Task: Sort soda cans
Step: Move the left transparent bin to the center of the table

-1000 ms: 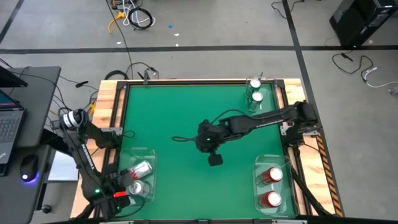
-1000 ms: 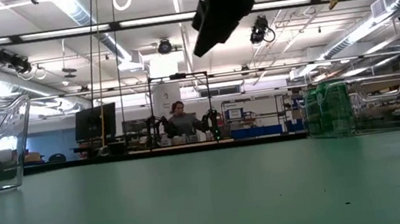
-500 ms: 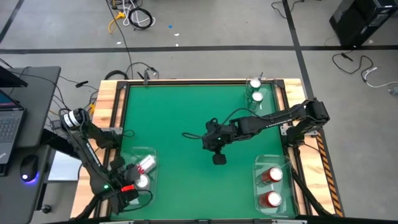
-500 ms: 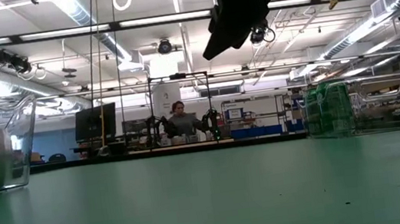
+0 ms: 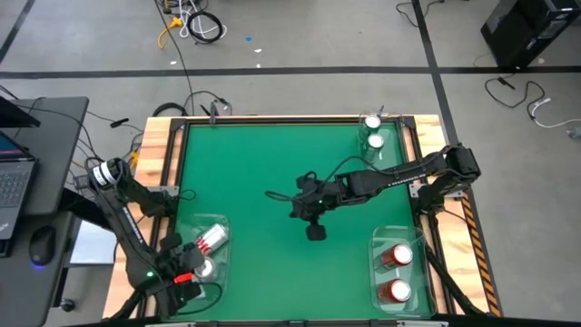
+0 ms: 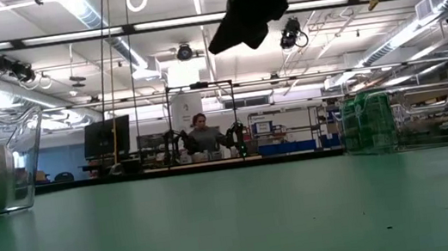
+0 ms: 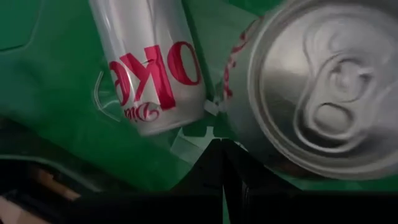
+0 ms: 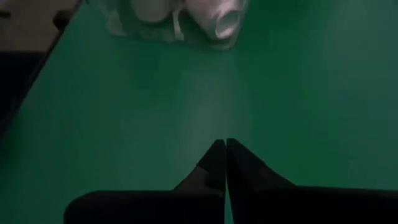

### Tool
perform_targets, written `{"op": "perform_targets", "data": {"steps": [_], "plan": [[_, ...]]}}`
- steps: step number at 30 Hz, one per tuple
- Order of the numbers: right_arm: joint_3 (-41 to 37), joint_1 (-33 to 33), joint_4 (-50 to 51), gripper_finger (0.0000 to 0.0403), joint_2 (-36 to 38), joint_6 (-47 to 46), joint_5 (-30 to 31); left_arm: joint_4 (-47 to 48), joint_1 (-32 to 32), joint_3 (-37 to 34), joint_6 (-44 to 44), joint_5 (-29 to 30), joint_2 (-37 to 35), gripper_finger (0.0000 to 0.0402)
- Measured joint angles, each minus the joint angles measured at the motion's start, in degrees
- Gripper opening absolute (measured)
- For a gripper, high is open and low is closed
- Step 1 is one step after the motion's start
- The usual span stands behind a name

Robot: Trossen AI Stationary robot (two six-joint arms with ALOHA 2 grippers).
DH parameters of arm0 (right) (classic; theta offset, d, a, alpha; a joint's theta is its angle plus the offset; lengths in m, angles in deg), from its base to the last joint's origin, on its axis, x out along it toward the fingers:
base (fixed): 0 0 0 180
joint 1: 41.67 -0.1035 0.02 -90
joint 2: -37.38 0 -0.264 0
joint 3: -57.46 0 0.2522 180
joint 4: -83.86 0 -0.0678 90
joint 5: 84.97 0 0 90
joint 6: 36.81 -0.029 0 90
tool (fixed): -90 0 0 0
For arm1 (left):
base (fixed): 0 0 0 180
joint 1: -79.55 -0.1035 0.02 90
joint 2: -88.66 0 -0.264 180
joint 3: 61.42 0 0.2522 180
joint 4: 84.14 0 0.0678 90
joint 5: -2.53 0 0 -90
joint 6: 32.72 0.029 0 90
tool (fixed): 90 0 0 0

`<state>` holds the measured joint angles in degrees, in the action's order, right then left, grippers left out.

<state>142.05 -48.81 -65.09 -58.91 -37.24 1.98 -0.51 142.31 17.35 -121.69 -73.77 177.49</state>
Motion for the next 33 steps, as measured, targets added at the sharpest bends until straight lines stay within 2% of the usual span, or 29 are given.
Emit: {"op": "perform_targets", "data": {"steps": [5,9,17,22,27,33], "plan": [[0.0,0.0,-2.1,0.0001,0.0,0.1,0.0,4.3,0.7,5.0,-0.1,-1.8,0.0,0.0000],[0.0,0.0,-2.7,0.0004,0.0,0.1,0.0,9.9,1.1,8.3,-1.7,-0.5,0.0,0.0000],[0.0,-0.3,-3.9,0.0023,0.0,0.6,0.0,13.5,1.1,5.9,2.1,-0.1,0.0,0.0008],[0.0,-0.3,-4.2,0.0031,0.0,0.6,0.0,15.3,0.5,5.8,4.6,-0.4,0.0,0.0047],[0.0,-0.3,-4.8,0.0032,-0.2,0.6,0.0,19.3,0.3,10.1,4.6,-0.8,0.0,0.0098],[0.0,-0.3,-4.8,0.0034,-0.2,0.6,0.0,19.0,-1.2,18.6,1.5,6.1,0.0,0.0146]]}}
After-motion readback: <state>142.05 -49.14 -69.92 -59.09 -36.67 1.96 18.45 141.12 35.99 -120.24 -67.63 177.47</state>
